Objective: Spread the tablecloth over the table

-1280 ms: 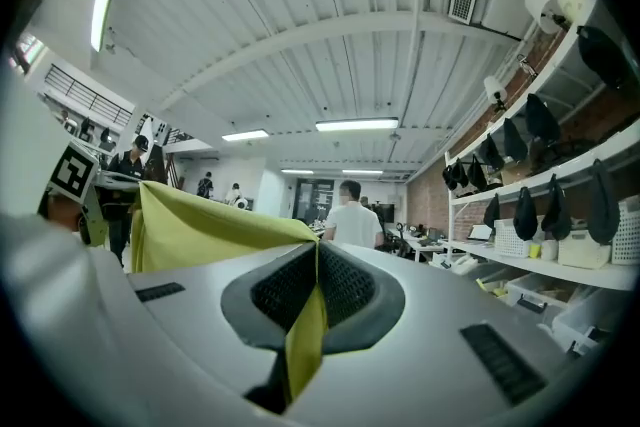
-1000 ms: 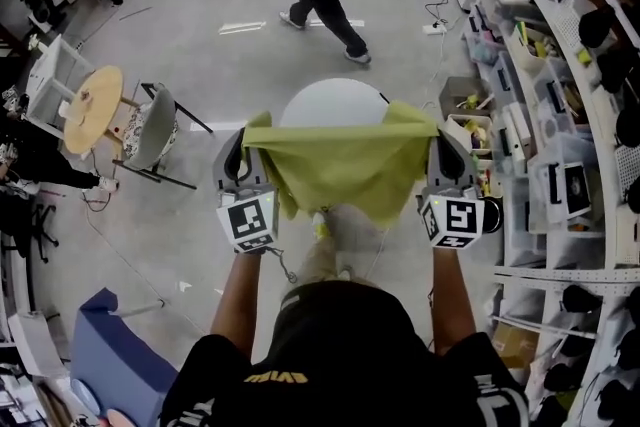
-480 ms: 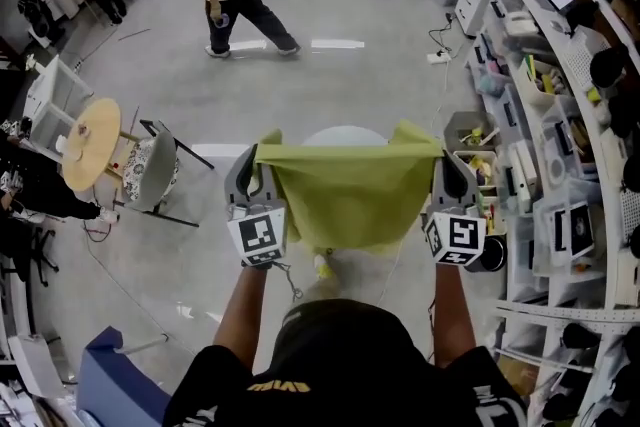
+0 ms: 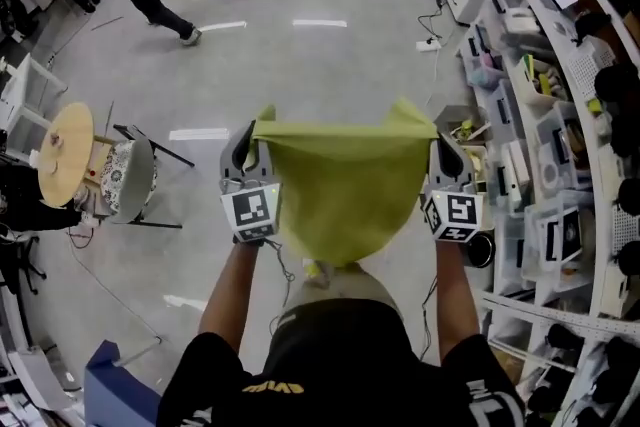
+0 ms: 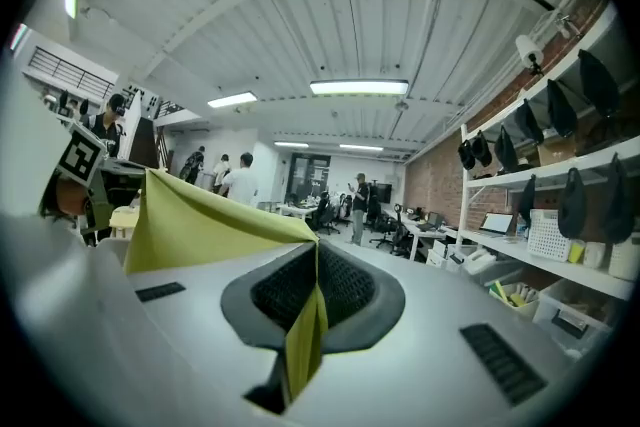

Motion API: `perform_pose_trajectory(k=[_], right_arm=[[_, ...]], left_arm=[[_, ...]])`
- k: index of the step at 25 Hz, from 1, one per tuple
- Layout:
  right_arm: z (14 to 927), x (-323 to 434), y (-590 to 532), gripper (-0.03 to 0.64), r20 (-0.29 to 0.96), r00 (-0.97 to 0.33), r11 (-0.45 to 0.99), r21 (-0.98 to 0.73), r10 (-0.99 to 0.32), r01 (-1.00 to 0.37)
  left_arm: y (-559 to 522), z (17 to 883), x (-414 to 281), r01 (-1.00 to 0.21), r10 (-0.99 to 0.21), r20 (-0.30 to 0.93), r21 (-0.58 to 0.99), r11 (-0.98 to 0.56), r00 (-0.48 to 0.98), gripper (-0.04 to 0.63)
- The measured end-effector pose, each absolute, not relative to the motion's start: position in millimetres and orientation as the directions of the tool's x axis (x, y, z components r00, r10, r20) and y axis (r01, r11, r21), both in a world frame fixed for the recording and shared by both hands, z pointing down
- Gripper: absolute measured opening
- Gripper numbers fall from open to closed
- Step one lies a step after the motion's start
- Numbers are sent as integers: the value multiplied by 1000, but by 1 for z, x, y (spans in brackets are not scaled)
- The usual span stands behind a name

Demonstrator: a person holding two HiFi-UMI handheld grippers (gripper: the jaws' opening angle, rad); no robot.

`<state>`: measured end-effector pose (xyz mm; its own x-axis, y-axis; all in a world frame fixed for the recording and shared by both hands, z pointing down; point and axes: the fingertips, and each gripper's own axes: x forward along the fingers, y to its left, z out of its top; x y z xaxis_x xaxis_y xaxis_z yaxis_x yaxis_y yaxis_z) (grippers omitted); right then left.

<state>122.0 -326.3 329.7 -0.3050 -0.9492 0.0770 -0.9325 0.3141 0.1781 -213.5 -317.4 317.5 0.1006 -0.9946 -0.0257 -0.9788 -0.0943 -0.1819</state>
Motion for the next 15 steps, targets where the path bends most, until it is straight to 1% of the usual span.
perform_pose_trajectory(k=[9, 15], right_arm=[[378, 119, -425, 7, 185, -355, 386, 174, -917, -906], [425, 114, -487, 6, 251, -367, 413, 163, -896, -896]], left_arm=[[-407, 374, -215, -976, -991, 102, -193, -106, 87, 17], [-462, 427, -219, -977, -981, 184, -185, -104, 70, 17]])
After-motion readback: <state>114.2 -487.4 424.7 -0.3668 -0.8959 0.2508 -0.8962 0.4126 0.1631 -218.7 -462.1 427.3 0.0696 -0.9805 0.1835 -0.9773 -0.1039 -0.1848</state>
